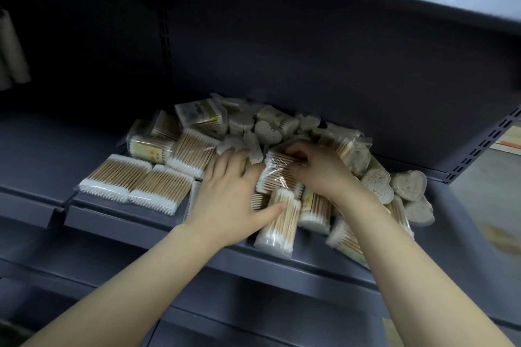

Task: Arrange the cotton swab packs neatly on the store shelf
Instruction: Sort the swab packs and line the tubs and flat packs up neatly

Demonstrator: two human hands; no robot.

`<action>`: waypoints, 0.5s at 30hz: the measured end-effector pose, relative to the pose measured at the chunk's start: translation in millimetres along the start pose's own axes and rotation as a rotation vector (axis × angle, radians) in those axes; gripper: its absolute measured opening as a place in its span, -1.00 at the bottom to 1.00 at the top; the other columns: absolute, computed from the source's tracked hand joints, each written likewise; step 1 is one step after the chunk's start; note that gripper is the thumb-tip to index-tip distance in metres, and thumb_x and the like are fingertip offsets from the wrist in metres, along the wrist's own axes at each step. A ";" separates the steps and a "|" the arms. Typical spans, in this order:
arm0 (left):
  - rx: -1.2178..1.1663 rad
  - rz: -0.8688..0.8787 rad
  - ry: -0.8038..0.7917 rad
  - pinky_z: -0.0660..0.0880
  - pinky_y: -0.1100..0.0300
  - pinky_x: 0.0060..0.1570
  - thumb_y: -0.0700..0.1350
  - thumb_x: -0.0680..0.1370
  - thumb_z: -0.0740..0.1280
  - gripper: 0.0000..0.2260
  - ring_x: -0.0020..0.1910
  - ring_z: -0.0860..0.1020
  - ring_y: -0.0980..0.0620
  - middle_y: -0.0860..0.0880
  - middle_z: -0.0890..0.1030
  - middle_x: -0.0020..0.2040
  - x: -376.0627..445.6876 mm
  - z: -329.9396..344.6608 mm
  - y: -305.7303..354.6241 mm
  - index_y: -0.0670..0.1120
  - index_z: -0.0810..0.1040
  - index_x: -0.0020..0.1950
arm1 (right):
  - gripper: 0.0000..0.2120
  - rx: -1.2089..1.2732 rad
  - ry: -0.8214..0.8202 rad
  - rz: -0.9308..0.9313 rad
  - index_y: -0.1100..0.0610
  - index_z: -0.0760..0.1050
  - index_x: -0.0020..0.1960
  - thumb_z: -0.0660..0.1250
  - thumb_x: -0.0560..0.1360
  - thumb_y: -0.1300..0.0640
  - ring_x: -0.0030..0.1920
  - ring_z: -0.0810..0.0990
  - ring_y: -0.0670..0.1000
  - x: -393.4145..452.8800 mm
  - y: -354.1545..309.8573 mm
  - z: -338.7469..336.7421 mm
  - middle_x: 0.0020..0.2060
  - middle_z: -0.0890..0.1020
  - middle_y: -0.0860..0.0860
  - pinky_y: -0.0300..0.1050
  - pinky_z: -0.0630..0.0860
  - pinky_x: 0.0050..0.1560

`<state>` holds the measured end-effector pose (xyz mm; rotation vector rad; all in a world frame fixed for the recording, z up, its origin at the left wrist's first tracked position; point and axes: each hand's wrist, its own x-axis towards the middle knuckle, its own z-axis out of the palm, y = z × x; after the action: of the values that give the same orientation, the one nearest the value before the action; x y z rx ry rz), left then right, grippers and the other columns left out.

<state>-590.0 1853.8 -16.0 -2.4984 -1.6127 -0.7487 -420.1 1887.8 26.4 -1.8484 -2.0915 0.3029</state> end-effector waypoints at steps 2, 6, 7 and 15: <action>-0.022 -0.022 -0.031 0.39 -0.12 0.17 0.37 0.34 0.11 -0.34 0.23 0.45 -0.26 -0.19 0.52 0.20 0.0 -0.1 0.7 -0.10 0.57 0.15 | -0.67 0.000 -0.004 -0.008 0.11 0.47 0.22 0.26 0.46 0.19 0.17 0.51 0.03 -0.2 0.0 -0.3 0.15 0.57 0.03 -0.18 0.40 0.11; -0.029 -0.049 -0.070 0.26 -0.10 0.30 0.40 0.31 0.06 -0.24 0.35 0.32 -0.25 -0.18 0.43 0.31 -0.6 -2.1 0.7 -0.09 0.49 0.28 | -0.67 0.022 -0.001 -0.017 0.10 0.46 0.25 0.21 0.50 0.22 0.19 0.50 0.03 -0.5 1.1 -0.6 0.18 0.56 0.03 -0.14 0.41 0.17; -0.032 -0.057 -0.076 0.21 -0.09 0.33 0.41 0.30 0.04 -0.21 0.38 0.28 -0.23 -0.17 0.40 0.34 -0.4 -2.5 0.8 -0.08 0.46 0.31 | -0.68 0.031 0.008 -0.021 0.10 0.46 0.25 0.20 0.51 0.23 0.20 0.49 0.03 -1.2 1.5 -1.1 0.19 0.56 0.03 -0.12 0.41 0.19; -0.049 -0.071 -0.076 0.14 -0.03 0.37 0.45 0.26 -0.01 -0.15 0.42 0.20 -0.17 -0.13 0.35 0.39 0.1 -5.3 2.2 -0.05 0.39 0.37 | -0.68 0.120 0.148 0.003 0.11 0.44 0.29 0.21 0.55 0.21 0.20 0.50 0.05 -7.4 3.9 -11.8 0.20 0.55 0.06 -0.16 0.39 0.18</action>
<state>-589.9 1851.2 -10.9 -2.5452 -1.7375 -0.7175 -411.2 1880.3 35.0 -1.7496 -1.9287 0.2769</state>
